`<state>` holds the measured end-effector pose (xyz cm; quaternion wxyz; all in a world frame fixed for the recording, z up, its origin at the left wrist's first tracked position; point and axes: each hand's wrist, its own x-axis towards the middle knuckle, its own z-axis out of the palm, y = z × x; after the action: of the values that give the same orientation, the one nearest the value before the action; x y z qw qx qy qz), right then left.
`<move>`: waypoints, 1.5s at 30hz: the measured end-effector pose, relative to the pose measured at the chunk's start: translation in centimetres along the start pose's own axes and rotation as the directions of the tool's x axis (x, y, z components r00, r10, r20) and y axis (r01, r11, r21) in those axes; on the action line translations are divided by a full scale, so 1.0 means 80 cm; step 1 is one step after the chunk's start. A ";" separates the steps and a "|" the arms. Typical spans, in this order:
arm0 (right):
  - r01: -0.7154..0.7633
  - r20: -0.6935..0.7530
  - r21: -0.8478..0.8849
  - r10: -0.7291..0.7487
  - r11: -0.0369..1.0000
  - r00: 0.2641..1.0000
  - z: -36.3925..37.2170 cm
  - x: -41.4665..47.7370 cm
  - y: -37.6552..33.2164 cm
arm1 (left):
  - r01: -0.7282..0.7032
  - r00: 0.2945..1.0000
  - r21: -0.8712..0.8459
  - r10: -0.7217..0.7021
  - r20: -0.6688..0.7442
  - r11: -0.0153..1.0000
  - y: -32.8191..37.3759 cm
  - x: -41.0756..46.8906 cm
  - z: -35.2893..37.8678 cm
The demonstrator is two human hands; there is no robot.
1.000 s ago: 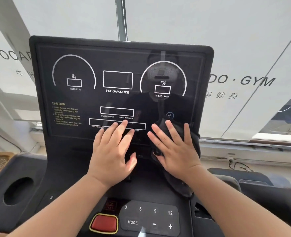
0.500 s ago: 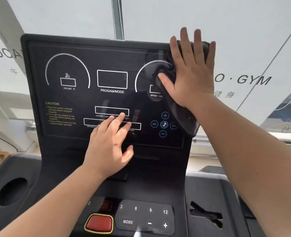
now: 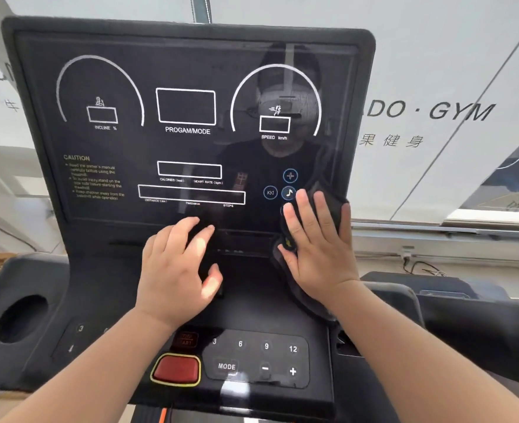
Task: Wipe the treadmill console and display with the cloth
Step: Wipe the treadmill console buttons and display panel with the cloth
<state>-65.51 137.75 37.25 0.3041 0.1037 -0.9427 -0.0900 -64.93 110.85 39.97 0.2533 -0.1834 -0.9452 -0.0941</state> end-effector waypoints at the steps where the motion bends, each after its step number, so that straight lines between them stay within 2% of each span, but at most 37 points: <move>1: -0.009 0.008 0.004 0.009 1.000 1.000 0.002 -0.007 -0.005 | 0.033 0.999 -0.006 -0.033 0.003 0.999 -0.003 -0.008 0.002; 5: -0.023 0.055 0.039 0.021 0.999 0.998 0.001 -0.023 -0.016 | 0.140 0.989 0.002 -0.140 0.049 0.990 -0.020 -0.040 0.004; 9: 0.165 0.112 0.047 -0.170 0.985 0.979 -0.003 -0.036 -0.044 | 0.182 0.974 -0.007 -0.179 0.139 0.983 -0.040 -0.057 0.002; 11: 0.207 0.137 0.076 -0.216 0.975 0.967 -0.006 -0.031 -0.072 | 0.169 0.971 -0.019 -0.163 0.175 0.985 -0.045 -0.059 0.001; 17: 0.166 0.093 0.221 -0.191 0.961 0.977 -0.014 -0.013 -0.115 | 0.131 0.963 -0.033 -0.120 0.242 0.991 -0.060 -0.059 -0.013; 20: 0.069 -0.014 0.328 -0.068 0.942 0.998 -0.014 -0.020 -0.108 | 0.147 0.958 -0.029 -0.135 0.253 0.989 -0.079 -0.060 -0.018; 22: 0.004 -0.028 0.309 0.005 0.951 1.000 -0.013 -0.031 -0.103 | 0.169 0.955 -0.025 -0.158 0.253 0.985 -0.091 -0.061 -0.019; 25: -0.027 0.021 0.261 0.022 0.965 1.000 -0.015 -0.041 -0.108 | 0.165 0.956 -0.021 -0.154 0.249 0.986 -0.105 -0.066 -0.019; 29: -0.110 0.018 0.266 0.109 0.958 0.994 -0.022 -0.029 -0.132 | 0.168 0.959 -0.029 -0.157 0.234 0.985 -0.126 -0.071 -0.022; 34: -0.066 0.106 0.202 0.045 0.977 0.993 -0.030 0.007 -0.194 | 0.151 0.963 -0.075 -0.130 0.236 0.986 -0.158 -0.073 -0.025; 38: 0.081 0.145 0.215 -0.114 0.973 0.983 -0.029 0.044 -0.254 | 0.100 0.965 -0.119 -0.067 0.255 0.988 -0.172 -0.073 -0.029; 41: 0.071 0.124 0.267 -0.107 0.961 0.987 -0.030 0.053 -0.270 | 0.087 0.959 -0.162 -0.039 0.280 0.983 -0.179 -0.068 -0.032; 45: 0.030 0.178 0.315 -0.091 0.949 0.980 -0.041 0.041 -0.238 | 0.093 0.962 -0.196 -0.037 0.269 0.976 -0.180 -0.059 -0.033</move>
<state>-63.50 118.27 37.27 0.1896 0.1700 -0.9662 0.0404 -65.64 95.51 38.58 0.1014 -0.1884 -0.9610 -0.1751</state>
